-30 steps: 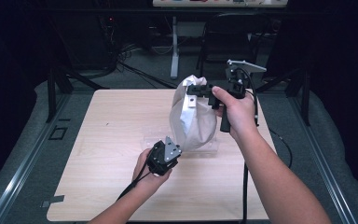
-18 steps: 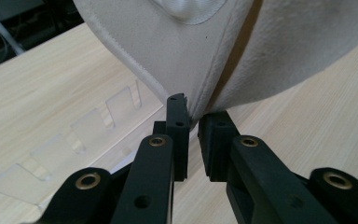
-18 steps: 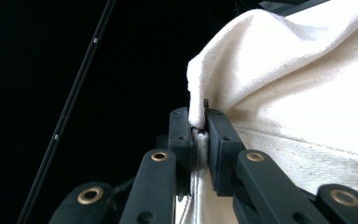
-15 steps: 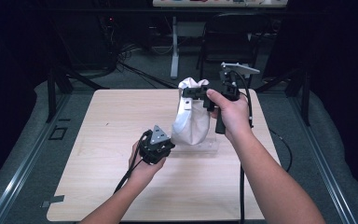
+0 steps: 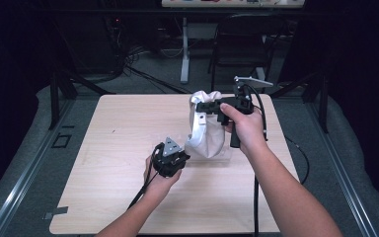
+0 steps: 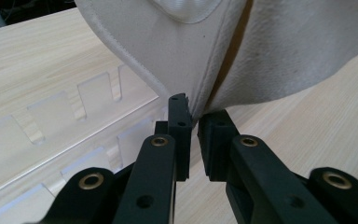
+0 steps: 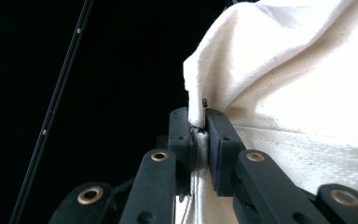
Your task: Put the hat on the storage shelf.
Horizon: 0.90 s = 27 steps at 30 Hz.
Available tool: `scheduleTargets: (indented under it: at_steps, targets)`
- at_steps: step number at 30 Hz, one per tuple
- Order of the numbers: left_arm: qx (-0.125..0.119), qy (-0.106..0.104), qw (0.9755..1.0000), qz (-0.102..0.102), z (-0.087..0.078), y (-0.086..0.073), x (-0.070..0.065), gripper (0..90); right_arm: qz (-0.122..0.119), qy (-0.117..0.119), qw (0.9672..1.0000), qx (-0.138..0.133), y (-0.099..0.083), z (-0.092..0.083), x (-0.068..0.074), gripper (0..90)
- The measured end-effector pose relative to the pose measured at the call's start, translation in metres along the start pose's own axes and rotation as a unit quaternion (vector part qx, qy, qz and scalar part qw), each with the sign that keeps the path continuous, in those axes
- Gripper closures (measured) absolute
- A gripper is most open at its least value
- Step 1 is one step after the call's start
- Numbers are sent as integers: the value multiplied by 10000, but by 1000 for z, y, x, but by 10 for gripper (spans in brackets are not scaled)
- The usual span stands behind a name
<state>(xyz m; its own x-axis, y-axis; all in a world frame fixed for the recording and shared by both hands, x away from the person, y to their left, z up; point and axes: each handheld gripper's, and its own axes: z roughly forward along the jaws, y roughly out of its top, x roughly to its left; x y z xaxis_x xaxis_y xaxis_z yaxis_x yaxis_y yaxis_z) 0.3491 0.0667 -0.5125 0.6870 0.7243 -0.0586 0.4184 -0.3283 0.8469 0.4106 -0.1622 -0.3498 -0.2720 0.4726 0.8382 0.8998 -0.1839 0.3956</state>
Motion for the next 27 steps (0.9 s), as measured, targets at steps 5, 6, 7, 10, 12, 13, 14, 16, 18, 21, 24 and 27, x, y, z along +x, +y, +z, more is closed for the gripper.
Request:
scheduleTargets:
  at_steps: [5, 6, 7, 10, 12, 13, 14, 16, 18, 21, 24, 27]
  targets:
    - [-21, 160, 9998, -74, -1, -1, 0, 842, 56, 11, 10000, -1, -1, 1, -5, 818]
    - [-21, 191, 9998, -83, -2, -2, 0, 844, 60, 8, 10000, 8, -2, 2, -6, 818]
    - [-17, 249, 9996, -102, -2, -3, -1, 844, 64, 0, 10000, 16, -2, 3, -6, 818]
    - [16, 255, 9995, -169, -2, -8, 0, 844, 46, -48, 10000, 67, -2, 6, -6, 818]
    - [8, 177, 9996, -215, -2, -8, 2, 844, 66, -10, 9999, 94, -3, 9, -7, 817]
    - [8, 141, 9996, -255, -1, -8, 3, 843, 69, -7, 9999, 99, -3, 11, -7, 817]
    - [30, 116, 9995, -278, -1, -8, 4, 841, 63, -9, 9999, 101, -4, 12, -8, 817]
    - [78, 89, 9994, -317, 0, -7, 8, 837, 64, -26, 9999, 103, -4, 13, -8, 817]
    - [182, 94, 9992, -332, 1, -8, 11, 831, 55, -71, 9999, 96, -4, 14, -10, 817]
    - [221, 58, 9992, -337, 3, -10, 13, 830, 99, -96, 9999, 81, -5, 14, -13, 817]
    - [239, 62, 9994, -261, 3, -10, 11, 829, 119, -111, 9998, 71, -5, 14, -16, 817]
    - [191, -54, 9993, -313, -1, -10, 11, 790, 119, -111, 9998, 74, -4, 13, -17, 817]
